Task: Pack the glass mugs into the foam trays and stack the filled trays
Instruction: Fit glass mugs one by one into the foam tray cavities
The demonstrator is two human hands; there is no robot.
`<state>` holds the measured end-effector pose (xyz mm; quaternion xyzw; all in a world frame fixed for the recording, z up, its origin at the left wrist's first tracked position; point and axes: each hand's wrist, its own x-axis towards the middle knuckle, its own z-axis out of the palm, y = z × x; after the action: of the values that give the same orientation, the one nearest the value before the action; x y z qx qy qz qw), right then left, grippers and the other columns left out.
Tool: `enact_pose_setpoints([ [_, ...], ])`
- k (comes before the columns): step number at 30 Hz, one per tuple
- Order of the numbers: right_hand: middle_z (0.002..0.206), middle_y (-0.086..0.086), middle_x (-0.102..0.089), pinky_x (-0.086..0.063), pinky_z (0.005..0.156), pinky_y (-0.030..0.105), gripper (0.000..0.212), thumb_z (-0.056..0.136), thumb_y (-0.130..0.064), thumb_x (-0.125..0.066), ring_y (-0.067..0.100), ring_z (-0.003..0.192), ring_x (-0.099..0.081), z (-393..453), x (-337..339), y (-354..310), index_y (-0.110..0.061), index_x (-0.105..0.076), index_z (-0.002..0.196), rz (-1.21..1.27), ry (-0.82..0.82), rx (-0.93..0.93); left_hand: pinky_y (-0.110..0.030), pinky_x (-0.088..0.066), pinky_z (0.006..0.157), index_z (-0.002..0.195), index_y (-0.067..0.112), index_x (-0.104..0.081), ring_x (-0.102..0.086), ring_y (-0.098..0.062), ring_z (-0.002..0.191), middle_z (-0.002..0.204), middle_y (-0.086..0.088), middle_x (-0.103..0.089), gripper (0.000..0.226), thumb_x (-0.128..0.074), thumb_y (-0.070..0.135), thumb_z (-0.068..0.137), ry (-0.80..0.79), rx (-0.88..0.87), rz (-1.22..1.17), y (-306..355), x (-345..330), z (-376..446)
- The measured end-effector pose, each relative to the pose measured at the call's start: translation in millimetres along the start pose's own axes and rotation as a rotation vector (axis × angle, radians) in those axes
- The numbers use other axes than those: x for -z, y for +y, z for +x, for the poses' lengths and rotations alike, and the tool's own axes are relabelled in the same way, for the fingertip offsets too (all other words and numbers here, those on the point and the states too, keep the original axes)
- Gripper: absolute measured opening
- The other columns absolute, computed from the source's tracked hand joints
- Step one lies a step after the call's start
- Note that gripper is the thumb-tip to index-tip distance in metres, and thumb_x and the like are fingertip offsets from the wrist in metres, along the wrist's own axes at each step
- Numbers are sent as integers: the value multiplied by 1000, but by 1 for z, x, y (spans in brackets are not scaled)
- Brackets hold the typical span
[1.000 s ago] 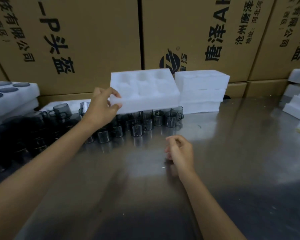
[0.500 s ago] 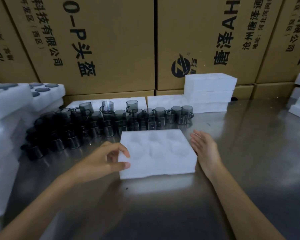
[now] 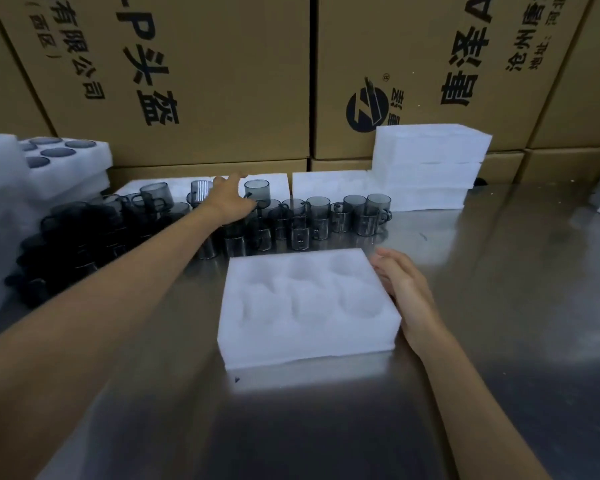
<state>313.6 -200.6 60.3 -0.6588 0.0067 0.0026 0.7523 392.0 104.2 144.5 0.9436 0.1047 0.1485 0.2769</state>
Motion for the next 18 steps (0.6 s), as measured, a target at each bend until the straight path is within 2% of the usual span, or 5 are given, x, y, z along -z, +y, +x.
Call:
enact_pose_setpoints([
  [3, 129, -19, -61, -49, 94, 21, 59, 68, -51, -76, -4, 115, -59, 0, 3, -1, -45, -60, 124, -79, -146, -44, -37, -41, 103, 151, 24, -33, -47, -37, 129, 154, -18, -26, 63, -56, 19, 92, -40, 4, 78, -3, -13, 30],
  [6, 117, -36, -54, -45, 69, -1, 59, 83, -31, -76, -30, 96, -52, 2, 5, -4, -42, -51, 135, -130, -302, -60, -35, -46, 90, 136, 19, -52, -59, -36, 102, 140, -23, -44, 44, -59, 18, 92, 2, -44, 63, -14, -25, 45],
  [8, 114, -27, -62, -51, 74, 8, 54, 87, -19, -73, -15, 97, -63, 0, 5, -6, -35, -53, 134, -138, -321, -75, -31, -44, 80, 118, 11, -61, -58, -31, 87, 121, -23, -59, 28, -63, 15, 91, 57, -84, 56, -20, -31, 47],
  [11, 119, -6, -68, -53, 91, 26, 46, 87, -12, -71, 11, 109, -66, -5, 2, -11, -29, -61, 128, -176, -290, -63, -29, -43, 80, 101, 7, -64, -60, -31, 96, 113, -16, -67, 12, -66, 8, 89, 147, -88, -3, -27, -33, 43],
  [18, 100, 10, -66, -47, 82, 36, 26, 83, -3, -62, 22, 87, -62, -8, 4, -13, -17, -72, 103, -118, -230, -79, -22, -42, 69, 87, 11, -66, -62, -21, 73, 98, -8, -64, 8, -74, 10, 84, 259, -126, -217, -15, -10, -10],
])
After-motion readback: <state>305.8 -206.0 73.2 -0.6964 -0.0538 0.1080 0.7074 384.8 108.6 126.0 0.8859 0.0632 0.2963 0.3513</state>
